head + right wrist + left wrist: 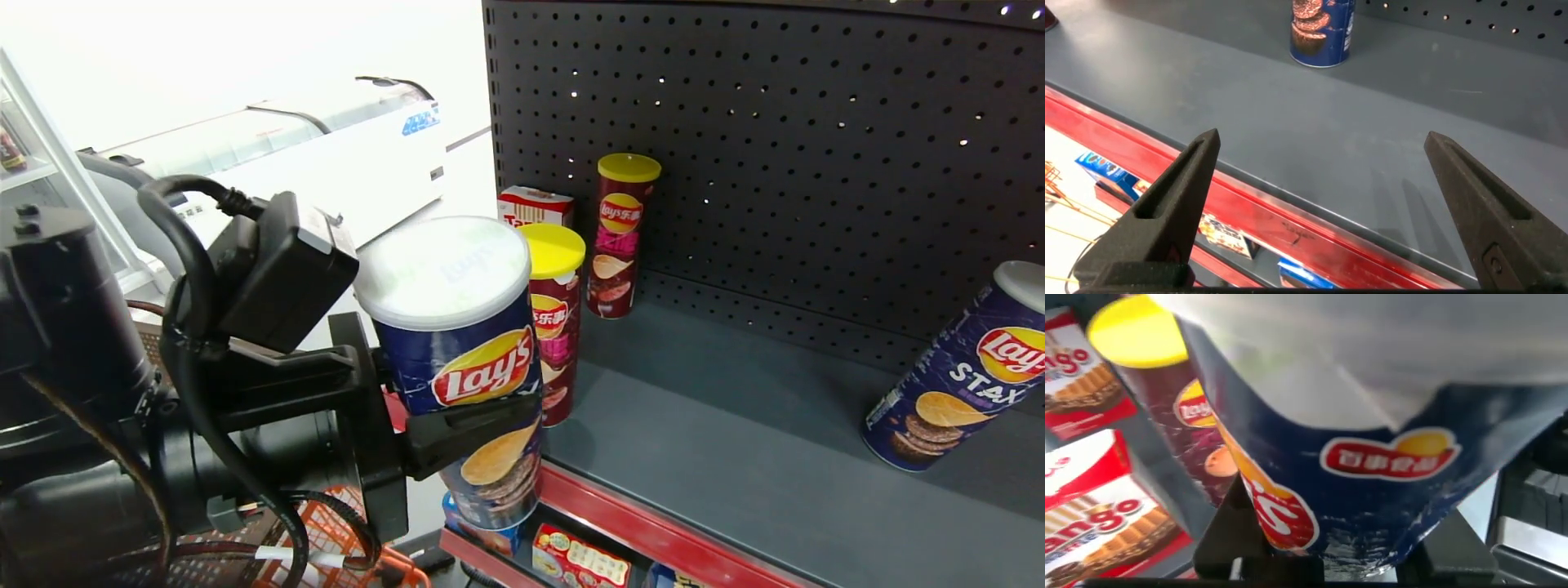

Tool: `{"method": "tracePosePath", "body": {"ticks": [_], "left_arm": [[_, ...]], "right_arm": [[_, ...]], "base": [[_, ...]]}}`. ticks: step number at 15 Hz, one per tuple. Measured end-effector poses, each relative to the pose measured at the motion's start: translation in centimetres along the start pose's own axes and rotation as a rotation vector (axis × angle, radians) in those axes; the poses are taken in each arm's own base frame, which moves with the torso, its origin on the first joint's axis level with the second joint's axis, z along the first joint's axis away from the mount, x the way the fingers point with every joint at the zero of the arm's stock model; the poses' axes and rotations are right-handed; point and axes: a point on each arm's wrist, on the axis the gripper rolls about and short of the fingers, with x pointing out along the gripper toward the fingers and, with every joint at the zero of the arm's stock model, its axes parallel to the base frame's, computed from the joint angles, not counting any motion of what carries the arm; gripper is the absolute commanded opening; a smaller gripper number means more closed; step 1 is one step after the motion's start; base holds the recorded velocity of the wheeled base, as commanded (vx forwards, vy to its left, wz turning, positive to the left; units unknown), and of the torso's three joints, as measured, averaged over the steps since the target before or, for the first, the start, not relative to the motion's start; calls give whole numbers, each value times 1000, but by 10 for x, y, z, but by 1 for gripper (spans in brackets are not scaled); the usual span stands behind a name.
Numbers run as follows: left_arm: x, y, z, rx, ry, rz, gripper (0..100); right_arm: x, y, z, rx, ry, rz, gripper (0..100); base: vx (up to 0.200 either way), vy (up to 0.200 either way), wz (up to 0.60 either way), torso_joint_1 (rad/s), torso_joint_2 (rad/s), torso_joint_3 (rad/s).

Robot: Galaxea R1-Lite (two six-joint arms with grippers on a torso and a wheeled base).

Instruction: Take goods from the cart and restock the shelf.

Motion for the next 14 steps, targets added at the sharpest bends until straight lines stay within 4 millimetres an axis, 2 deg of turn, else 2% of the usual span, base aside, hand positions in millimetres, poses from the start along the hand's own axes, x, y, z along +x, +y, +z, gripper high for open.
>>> {"method": "tracePosePath", "body": {"ticks": [3, 13, 14], "left_arm": [[4, -2, -2, -3, 6, -30, 0], [10, 0, -5, -5, 7, -33, 0], [11, 0, -6, -6, 11, -33, 0]], "right_arm": [[0, 0, 0, 0, 0, 0, 100], [0, 0, 0, 0, 0, 0, 100], [0, 0, 0, 0, 0, 0, 100]], "base": [[0, 0, 0, 0, 0, 0], [0, 0, -600, 2, 4, 5], [0, 0, 0, 0, 0, 0]]}}
